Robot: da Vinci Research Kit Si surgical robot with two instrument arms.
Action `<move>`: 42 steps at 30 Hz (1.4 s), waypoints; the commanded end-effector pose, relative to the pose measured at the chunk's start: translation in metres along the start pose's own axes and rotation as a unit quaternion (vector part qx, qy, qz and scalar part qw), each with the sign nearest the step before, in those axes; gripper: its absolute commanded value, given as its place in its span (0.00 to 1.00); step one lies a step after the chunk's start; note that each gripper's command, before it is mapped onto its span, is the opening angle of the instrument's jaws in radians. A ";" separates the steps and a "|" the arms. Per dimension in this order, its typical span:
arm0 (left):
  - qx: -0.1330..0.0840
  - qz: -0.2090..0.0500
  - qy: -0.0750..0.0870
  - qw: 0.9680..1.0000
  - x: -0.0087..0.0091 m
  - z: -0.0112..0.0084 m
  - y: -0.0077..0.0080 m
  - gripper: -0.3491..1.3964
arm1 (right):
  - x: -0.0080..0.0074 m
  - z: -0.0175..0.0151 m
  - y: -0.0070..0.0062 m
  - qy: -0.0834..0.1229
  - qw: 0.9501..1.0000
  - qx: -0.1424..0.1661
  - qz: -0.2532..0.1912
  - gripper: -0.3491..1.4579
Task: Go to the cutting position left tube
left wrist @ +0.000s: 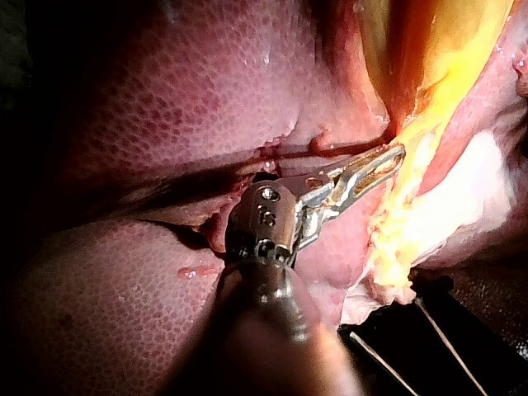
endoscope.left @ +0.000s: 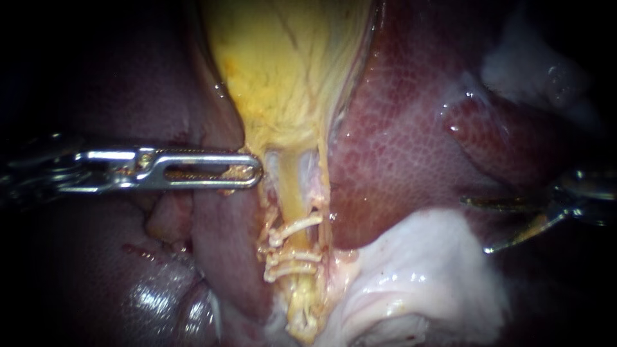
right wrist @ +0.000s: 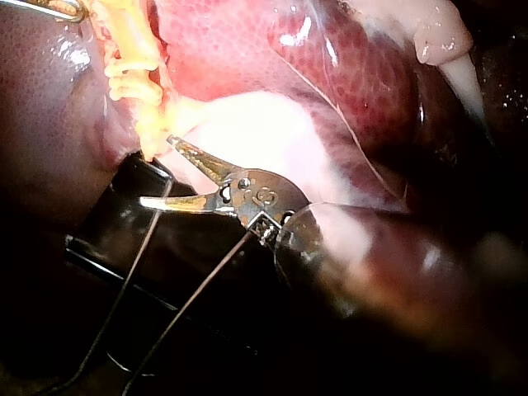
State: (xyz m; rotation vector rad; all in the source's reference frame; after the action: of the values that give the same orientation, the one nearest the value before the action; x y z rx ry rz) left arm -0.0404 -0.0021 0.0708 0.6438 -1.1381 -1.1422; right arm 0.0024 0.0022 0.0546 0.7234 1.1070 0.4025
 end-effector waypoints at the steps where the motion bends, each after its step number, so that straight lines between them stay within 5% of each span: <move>1: 0.000 0.000 0.000 1.000 0.0000 0.0000 0.0000 0.00 | 0.0000 0.0000 0.0000 0.000 1.000 0.000 0.000 0.98; 5: 0.002 -0.001 0.001 1.000 -0.0004 -0.0005 0.0000 0.00 | 0.0000 0.0000 0.0000 0.000 1.000 0.000 0.000 0.98; 17: -0.005 -0.013 -0.009 1.000 -0.0050 -0.0065 -0.0009 0.00 | 0.0000 0.0006 0.0000 -0.001 1.000 0.005 0.000 0.98; 26: -0.006 -0.010 -0.009 1.000 -0.0050 -0.0068 -0.0013 0.00 | -0.0010 0.0037 0.0005 -0.004 1.000 0.020 -0.003 0.98; 35: -0.006 -0.010 -0.009 1.000 -0.0049 -0.0068 -0.0012 0.00 | -0.0039 0.0133 0.0045 -0.007 0.999 0.039 -0.003 0.98; 42: -0.006 -0.010 -0.009 1.000 -0.0049 -0.0068 -0.0012 0.00 | -0.0077 0.0206 0.0083 -0.014 0.998 0.049 0.023 0.98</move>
State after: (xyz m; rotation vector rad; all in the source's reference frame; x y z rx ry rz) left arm -0.0345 0.0011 0.0656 0.6381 -1.1423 -1.1726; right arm 0.0189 -0.0037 0.0715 0.8422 1.0873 0.3818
